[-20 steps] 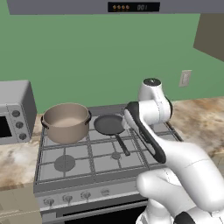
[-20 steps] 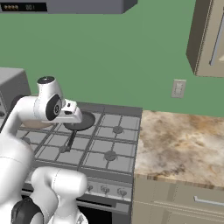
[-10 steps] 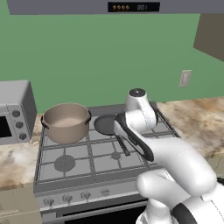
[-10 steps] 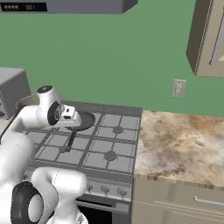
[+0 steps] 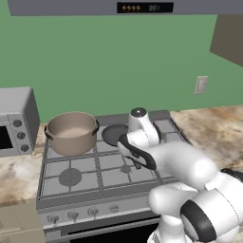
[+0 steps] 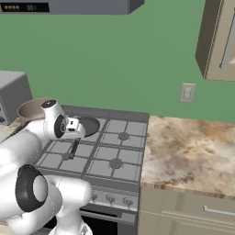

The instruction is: Move the pot and pan from the stove into the sink.

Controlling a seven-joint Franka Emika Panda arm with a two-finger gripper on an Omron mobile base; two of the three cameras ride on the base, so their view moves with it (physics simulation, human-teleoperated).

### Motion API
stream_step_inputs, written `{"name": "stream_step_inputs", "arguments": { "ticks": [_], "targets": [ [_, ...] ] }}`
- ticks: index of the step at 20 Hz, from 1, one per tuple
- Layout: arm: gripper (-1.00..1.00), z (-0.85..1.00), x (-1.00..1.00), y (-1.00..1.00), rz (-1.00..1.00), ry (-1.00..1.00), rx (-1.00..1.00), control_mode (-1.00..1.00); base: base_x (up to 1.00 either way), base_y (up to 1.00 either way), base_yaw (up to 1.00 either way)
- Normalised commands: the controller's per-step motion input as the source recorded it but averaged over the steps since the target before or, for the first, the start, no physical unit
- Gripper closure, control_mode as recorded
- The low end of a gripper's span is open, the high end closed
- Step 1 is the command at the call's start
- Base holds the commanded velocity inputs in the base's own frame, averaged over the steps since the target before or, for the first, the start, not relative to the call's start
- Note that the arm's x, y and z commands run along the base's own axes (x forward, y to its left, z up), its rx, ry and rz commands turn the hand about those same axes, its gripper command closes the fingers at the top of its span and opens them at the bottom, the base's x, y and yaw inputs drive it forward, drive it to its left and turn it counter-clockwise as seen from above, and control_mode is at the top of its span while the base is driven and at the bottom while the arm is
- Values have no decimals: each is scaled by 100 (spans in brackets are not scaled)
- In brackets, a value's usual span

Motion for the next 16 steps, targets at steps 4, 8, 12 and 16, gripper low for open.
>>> {"name": "stream_step_inputs", "arguments": {
  "ticks": [4,8,12,16],
  "targets": [
    [-100,-46,14,0,0,0,-3,-100,0,0,0],
    [-100,-37,7,0,0,0,0,-100,0,0,0],
    [-100,-2,0,0,0,0,0,-100,0,0,0],
    [-100,-6,2,0,0,0,0,-100,0,0,0]
  ]
}}
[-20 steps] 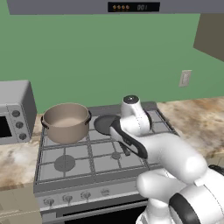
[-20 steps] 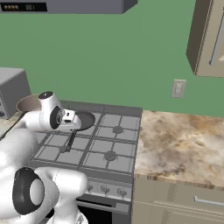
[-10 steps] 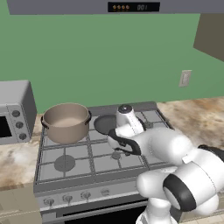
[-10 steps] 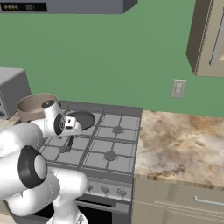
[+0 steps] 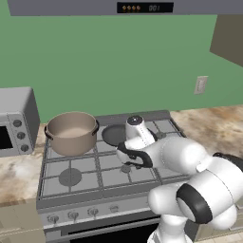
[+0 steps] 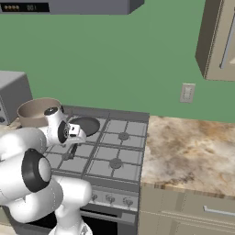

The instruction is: Move the pot and pan from the stove into the sink.

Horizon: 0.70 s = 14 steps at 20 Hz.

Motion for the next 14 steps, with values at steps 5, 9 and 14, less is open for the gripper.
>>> {"name": "stream_step_inputs", "arguments": {
  "ticks": [5,9,14],
  "targets": [
    [-100,-25,4,-4,0,2,5,-100,0,0,0],
    [-100,-6,0,-1,0,0,4,-100,0,0,0],
    [-100,-3,0,0,0,0,1,-100,0,0,0]
  ]
}}
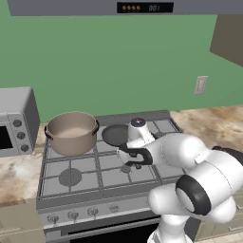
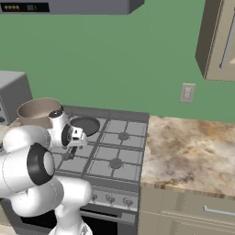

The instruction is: Move the pot and pan from the stove into the sink.

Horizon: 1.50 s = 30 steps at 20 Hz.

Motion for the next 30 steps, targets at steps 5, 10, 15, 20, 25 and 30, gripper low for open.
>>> {"name": "stream_step_inputs", "arguments": {
  "ticks": [5,10,15,20,25,30],
  "targets": [
    [-100,-20,0,0,0,0,0,-100,0,0,0],
    [-100,-30,0,0,0,1,0,-100,0,0,0],
    [-100,-16,0,0,0,0,0,-100,0,0,0],
    [-100,-1,1,0,0,0,0,-100,0,0,0],
    [-100,-3,3,-1,0,0,0,-100,0,0,0],
    [100,0,0,0,0,0,0,-100,0,0,0]
  ]
}}
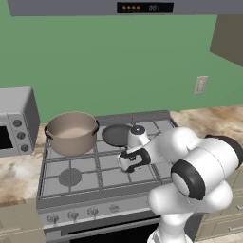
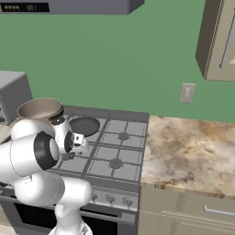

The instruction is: Move the pot and pan from the stove into the sink.

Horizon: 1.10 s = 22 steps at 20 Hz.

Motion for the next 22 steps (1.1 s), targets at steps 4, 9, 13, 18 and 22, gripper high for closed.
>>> {"name": "stream_step_inputs", "arguments": {
  "ticks": [4,9,13,18,22],
  "targets": [
    [100,0,0,-5,-1,0,0,-100,0,0,0],
    [100,6,0,-4,-2,0,2,-100,0,0,0],
    [100,17,0,0,-3,0,1,-100,0,0,0],
    [100,59,0,3,-7,0,0,-100,0,0,0],
    [100,73,-10,0,-11,9,0,-100,0,0,0]
  ]
}}
